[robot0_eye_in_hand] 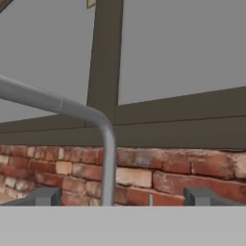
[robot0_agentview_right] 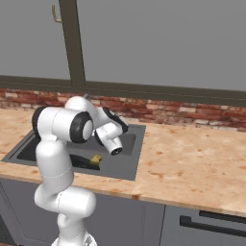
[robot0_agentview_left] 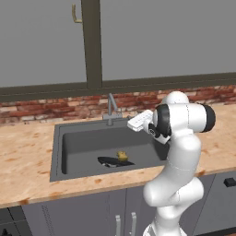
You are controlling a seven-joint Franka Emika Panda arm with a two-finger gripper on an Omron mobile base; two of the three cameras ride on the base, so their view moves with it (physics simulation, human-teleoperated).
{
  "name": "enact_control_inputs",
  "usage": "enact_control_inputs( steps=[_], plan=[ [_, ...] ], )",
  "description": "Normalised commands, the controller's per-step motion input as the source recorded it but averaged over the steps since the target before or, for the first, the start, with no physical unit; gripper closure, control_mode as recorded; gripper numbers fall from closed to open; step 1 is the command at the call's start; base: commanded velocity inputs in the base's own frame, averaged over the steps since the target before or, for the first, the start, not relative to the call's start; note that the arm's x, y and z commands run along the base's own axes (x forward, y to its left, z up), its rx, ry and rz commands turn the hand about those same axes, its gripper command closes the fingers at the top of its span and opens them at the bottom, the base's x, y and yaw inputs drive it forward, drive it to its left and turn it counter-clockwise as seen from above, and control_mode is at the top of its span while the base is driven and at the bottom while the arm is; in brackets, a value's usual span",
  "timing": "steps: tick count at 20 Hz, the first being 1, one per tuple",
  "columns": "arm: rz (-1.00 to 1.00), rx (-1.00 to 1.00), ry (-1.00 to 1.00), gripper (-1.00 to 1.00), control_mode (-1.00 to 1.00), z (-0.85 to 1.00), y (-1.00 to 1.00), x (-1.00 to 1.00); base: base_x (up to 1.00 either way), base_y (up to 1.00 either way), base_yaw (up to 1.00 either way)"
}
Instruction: Pick the pan and sponge and place them into the sink. Then turn on the water.
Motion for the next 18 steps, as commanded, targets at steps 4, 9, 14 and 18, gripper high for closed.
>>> enact_control_inputs(
  steps=[4, 9, 14, 18],
  plan=[
    [0.02, 0.04, 0.05, -1.00, -1.00, 0.00, 0.04, 0.23, 0.00, 0.00, 0.00],
    [0.03, 0.05, 0.06, -1.00, -1.00, 0.00, 0.07, 0.21, 0.00, 0.00, 0.00],
    [0.01, 0.04, 0.05, -1.00, -1.00, 0.00, 0.06, 0.23, 0.00, 0.00, 0.00],
    [-0.04, 0.00, 0.01, -1.00, -1.00, 0.00, 0.05, 0.26, 0.00, 0.00, 0.00]
  ],
)
